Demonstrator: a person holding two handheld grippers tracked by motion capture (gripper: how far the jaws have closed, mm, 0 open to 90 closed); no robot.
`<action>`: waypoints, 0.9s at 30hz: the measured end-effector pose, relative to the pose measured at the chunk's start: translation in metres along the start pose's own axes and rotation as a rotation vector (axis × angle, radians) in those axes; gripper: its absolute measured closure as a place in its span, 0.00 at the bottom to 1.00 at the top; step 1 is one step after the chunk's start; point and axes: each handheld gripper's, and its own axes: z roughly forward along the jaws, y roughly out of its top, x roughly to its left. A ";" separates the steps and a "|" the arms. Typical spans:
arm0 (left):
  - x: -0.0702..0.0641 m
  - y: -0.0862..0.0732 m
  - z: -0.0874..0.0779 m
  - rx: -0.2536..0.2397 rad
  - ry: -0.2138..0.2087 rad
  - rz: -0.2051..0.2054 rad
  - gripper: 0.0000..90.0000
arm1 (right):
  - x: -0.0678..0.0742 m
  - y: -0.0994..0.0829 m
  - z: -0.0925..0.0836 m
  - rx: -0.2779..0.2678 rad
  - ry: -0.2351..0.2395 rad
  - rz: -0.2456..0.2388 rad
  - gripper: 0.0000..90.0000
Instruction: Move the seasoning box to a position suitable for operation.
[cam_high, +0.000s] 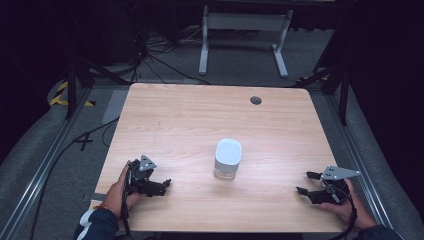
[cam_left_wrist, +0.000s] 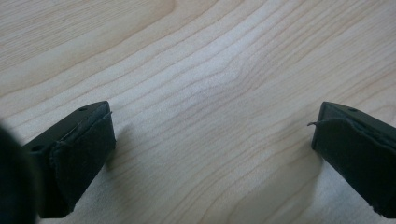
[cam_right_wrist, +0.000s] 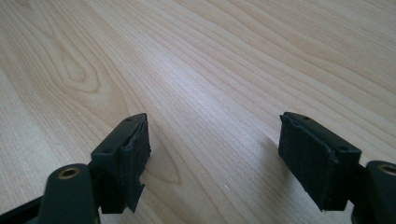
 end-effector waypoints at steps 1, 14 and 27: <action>0.000 0.001 0.000 0.012 -0.001 0.000 0.00 | 0.000 0.000 0.000 0.000 0.000 0.000 0.27; 0.000 0.008 0.006 0.014 -0.069 0.079 0.00 | -0.003 0.005 0.001 0.027 -0.002 -0.005 0.36; 0.000 0.008 0.007 -0.003 -0.083 0.107 0.01 | -0.003 0.038 -0.008 -0.103 0.019 -0.007 0.96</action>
